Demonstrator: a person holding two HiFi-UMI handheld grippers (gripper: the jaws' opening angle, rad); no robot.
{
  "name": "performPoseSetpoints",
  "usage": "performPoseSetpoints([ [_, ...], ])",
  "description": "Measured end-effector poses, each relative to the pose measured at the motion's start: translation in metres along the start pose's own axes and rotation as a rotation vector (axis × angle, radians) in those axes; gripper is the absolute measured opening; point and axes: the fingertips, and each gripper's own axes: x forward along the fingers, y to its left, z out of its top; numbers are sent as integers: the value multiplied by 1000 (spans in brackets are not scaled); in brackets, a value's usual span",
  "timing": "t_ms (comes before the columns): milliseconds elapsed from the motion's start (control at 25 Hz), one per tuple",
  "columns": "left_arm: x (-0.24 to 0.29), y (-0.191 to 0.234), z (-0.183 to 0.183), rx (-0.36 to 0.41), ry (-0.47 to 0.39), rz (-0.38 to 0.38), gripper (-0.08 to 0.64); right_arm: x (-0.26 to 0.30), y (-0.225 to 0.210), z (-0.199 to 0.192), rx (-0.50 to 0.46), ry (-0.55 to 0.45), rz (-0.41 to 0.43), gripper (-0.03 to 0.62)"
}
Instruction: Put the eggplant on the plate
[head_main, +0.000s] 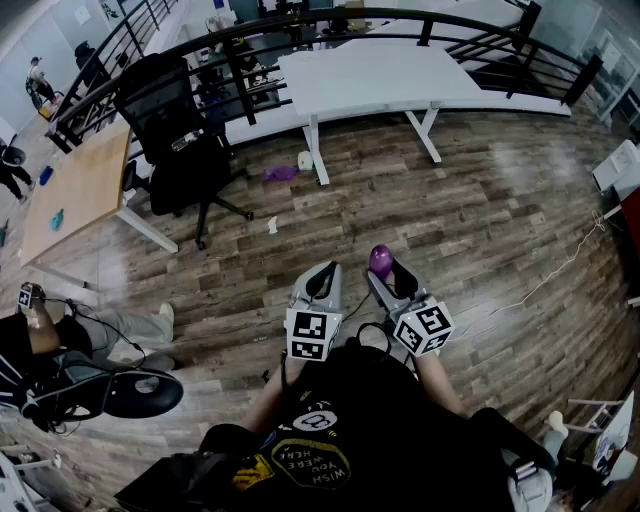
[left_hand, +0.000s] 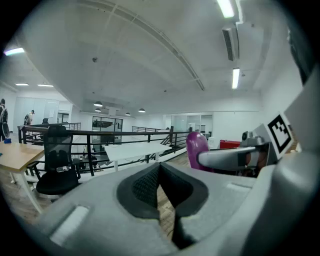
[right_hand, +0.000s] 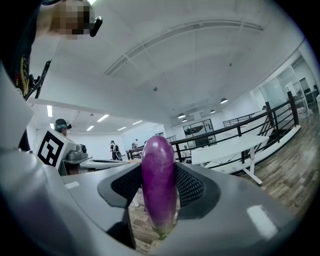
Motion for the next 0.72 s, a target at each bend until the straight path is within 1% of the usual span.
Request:
performPoseSetpoints([
  [160,-2,-2,0,14,12,-7,5,1,4,-1,-2,-2,8,215],
  [440,-4,-1,-8,-3,16,5,5,0,4,-3,-9,-5,15,216],
  [600,-5,-10,-9,-9,15,4,5,-8,3,-4,-8,-7,24,216],
  [720,-4,-18,-6,-9,14,-10,5,-12,-2,-4,7,-2,16,216],
])
